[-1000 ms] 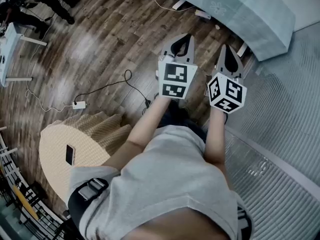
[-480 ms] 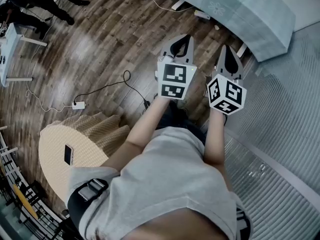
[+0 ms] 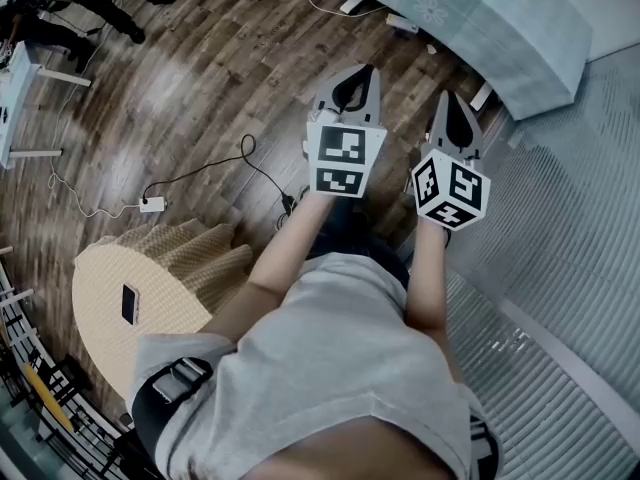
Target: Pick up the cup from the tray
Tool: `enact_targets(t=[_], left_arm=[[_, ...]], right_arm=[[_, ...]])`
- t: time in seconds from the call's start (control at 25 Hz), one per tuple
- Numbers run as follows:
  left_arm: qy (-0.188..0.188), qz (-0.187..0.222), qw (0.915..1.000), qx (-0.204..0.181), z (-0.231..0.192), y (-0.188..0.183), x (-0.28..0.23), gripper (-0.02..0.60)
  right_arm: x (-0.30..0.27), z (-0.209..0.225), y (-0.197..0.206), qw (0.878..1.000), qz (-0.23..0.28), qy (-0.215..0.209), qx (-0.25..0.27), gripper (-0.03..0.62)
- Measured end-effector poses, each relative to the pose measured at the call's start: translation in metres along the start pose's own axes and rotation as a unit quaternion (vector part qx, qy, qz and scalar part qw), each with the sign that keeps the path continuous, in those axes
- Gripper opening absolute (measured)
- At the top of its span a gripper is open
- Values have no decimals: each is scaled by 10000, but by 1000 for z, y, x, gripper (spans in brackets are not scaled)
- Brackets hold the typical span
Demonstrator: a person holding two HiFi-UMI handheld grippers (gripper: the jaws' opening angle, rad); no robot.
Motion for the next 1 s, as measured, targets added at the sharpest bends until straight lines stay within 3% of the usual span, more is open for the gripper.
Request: enact_targets(t=[0.36, 1.0], left_arm=[[110, 82, 9999, -37, -17, -15, -81, 5], [197, -19, 9998, 16, -97, -72, -234, 5]], right_arm=[[-81, 22, 3, 10000, -9, -7, 50, 8], [-255, 43, -25, 9999, -77, 123, 77, 8]])
Point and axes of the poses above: the fingertips, and each gripper's own axes: x backward along the fingers, z to its right, y out of its underside, the point moved 5 cm from there along x, backward along the fingers, and after that the axes turned 11 degrees about x, right-handed, at the moved point
